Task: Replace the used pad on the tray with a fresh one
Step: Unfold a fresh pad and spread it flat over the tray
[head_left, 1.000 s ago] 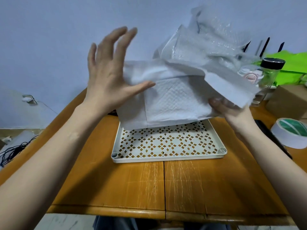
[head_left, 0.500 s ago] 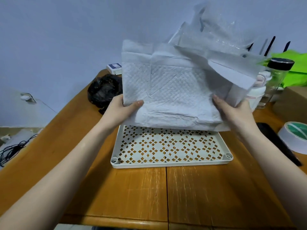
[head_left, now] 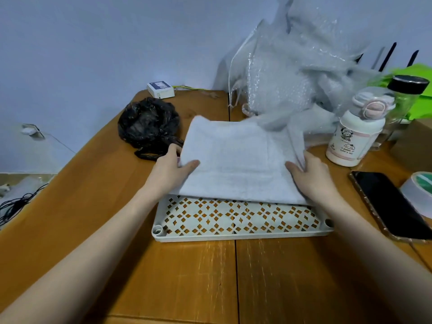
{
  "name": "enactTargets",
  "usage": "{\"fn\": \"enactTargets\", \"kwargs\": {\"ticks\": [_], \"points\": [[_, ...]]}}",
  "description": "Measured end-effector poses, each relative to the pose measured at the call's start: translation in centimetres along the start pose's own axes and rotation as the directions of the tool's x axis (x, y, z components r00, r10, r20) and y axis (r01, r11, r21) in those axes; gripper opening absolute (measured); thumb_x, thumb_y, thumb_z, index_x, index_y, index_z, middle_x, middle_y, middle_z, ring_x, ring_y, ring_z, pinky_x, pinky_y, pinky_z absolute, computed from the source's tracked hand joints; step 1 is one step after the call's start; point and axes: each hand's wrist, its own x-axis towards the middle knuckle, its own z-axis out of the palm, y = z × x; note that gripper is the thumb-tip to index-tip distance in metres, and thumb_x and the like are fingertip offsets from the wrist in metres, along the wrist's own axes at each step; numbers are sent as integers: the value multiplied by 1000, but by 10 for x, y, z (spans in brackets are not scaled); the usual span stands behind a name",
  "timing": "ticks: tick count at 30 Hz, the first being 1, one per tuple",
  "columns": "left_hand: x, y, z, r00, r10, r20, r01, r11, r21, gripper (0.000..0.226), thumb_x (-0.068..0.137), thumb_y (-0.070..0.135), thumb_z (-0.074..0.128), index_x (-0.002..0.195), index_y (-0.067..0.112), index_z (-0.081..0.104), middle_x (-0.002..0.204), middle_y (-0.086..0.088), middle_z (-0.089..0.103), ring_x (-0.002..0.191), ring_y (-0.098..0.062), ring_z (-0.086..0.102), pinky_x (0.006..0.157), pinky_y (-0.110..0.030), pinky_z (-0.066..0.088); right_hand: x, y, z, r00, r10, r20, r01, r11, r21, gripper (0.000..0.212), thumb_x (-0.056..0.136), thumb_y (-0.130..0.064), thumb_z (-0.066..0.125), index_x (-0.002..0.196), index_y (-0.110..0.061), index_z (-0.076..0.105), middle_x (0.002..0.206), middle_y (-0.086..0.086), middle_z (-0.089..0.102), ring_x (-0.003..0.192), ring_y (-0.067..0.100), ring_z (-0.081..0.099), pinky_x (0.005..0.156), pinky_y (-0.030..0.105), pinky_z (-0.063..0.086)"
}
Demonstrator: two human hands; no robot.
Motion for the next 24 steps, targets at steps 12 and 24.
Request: {"fn": "enactTargets", "kwargs": {"ticks": [12,24], "points": [[10,-9,7,997,68,-41,-60,983,173,54,92,36,54,134,15,28,90,-3,65,78,-23,60,65,-35,44,7,5,5,997,73,-28,-76,991,-106,23,97,-13,41,115,0,43,100,20,55,82,30,50,71,35,40],[11,-1,9,991,116,-66,-80,913,401,46,91,38,55,122,10,37,68,1,51,72,-26,53,50,-32,32,8,3,-3,984,-27,-178,-44,923,-382,50,83,-23,64,119,-4,36,112,24,55,108,43,51,76,45,41]]}}
